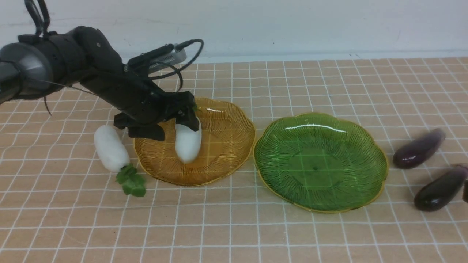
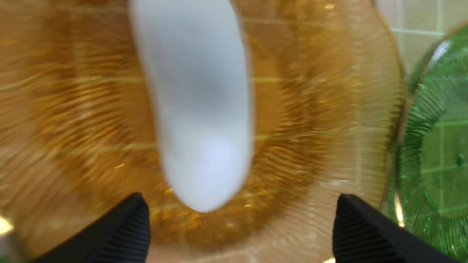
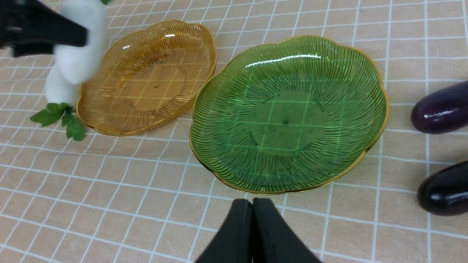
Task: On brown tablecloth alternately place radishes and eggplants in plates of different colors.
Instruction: 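Pick up the white radish and place it in the left plate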
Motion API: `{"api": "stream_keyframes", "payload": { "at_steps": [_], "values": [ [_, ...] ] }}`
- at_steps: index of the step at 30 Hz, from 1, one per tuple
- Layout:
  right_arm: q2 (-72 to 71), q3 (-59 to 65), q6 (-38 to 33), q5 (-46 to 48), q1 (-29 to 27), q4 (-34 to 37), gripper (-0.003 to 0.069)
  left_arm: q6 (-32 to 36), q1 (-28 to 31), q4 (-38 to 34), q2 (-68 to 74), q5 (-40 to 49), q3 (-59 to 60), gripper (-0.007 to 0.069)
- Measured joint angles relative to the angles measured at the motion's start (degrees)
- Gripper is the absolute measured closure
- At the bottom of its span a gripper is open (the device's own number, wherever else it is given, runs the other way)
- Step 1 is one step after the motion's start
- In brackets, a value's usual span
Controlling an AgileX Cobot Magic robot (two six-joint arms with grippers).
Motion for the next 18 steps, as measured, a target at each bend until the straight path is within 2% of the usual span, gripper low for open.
{"api": "stream_keyframes", "payload": {
  "at_steps": [3, 5, 8, 10, 14, 16, 18],
  "values": [
    [0.0, 0.0, 0.0, 0.0, 0.0, 0.0, 0.0674, -2.3, 3.2, 0.2, -0.1, 2.1, -0.6, 0.0062],
    [0.0, 0.0, 0.0, 0.1, 0.0, 0.0, 0.0674, -3.9, 5.5, 0.2, -0.2, 3.4, -1.1, 0.0141],
    [0.0, 0.0, 0.0, 0.4, 0.0, -0.1, 0.0674, -4.9, 11.4, 0.7, -0.5, 6.0, -2.8, 0.0413],
    [0.0, 0.0, 0.0, 0.6, 0.0, -0.2, 0.0674, -4.8, 14.5, 1.3, -0.7, 6.2, -3.3, 0.0558],
    [0.0, 0.0, 0.0, 0.7, 0.0, -0.2, 0.0674, -3.5, 16.7, 2.2, -0.8, 6.6, -3.4, 0.061],
    [0.0, 0.0, 0.0, 0.7, 0.0, -0.2, 0.0674, -3.1, 17.0, 4.0, -0.8, 6.7, -3.4, 0.0605],
    [0.0, 0.0, 0.0, 0.7, 0.0, -0.3, 0.0674, -2.3, 17.0, 6.8, -0.8, 6.7, -3.4, 0.0564]
  ]
}}
